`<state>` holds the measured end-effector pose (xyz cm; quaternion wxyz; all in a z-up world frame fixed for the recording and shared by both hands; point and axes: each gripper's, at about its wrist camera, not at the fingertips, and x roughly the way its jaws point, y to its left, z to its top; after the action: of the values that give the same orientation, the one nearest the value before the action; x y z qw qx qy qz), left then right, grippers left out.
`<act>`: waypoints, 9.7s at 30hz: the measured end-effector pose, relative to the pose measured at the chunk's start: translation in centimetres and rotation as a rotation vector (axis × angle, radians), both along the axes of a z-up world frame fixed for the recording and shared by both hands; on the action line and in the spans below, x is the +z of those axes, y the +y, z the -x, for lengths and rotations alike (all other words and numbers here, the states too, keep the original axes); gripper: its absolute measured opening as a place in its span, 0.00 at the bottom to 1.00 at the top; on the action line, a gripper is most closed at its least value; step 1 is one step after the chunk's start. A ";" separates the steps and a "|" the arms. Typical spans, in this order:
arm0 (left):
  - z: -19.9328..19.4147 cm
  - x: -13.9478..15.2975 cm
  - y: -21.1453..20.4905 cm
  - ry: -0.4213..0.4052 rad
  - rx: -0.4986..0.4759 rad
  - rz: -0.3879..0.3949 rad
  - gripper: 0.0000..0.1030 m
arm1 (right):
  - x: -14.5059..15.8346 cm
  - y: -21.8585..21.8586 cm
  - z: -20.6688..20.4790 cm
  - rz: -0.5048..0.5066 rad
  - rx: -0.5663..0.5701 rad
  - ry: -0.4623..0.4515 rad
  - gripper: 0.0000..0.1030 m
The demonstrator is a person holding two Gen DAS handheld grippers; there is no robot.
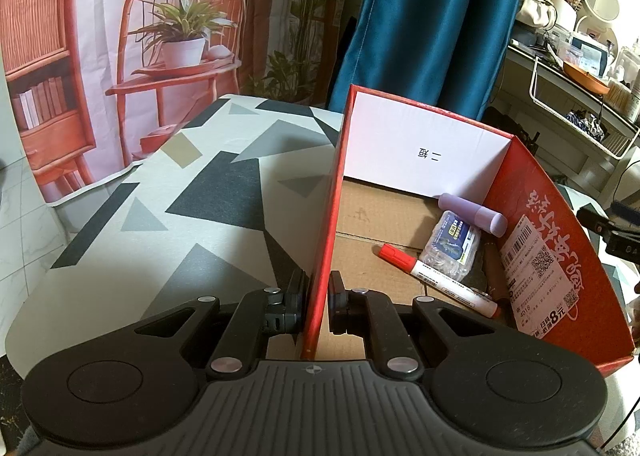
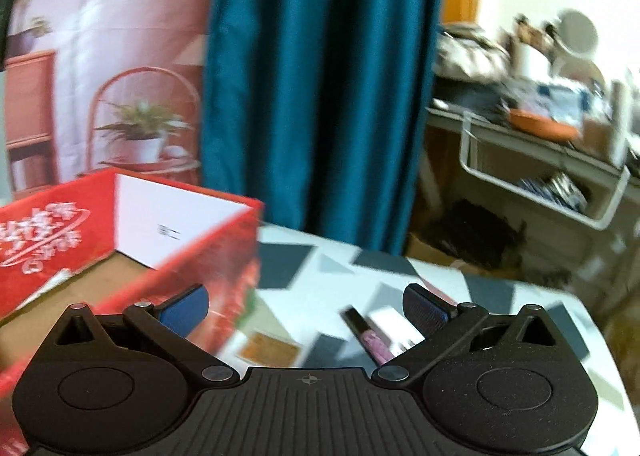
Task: Organize rigid objects
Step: 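Move the right tool back to the blue bottle with white cap, then grasp the blue bottle with the right gripper, then carry the blue bottle into the red box and release it, then move the right tool back to the gold card in clear case, then grasp the gold card case with the right gripper, then carry the gold card into the red box and open the right gripper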
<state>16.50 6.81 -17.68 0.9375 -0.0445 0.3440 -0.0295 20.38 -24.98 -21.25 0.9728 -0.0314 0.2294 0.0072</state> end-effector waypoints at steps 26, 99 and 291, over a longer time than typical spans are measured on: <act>0.2 0.2 -0.2 0.005 -0.003 -0.031 0.12 | -8.9 -3.1 -3.8 -0.108 -0.316 0.189 0.43; 0.1 0.1 -0.3 -0.003 0.001 -0.041 0.12 | 2.2 9.5 0.5 -0.002 0.420 0.132 0.28; 0.5 0.3 -0.4 0.002 0.009 -0.040 0.12 | -4.1 -0.6 2.0 -0.169 0.046 0.082 0.42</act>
<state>15.96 6.38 -17.34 0.9379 -0.0275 0.3454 -0.0186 18.41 -25.63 -25.38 0.9613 0.0457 0.2669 0.0500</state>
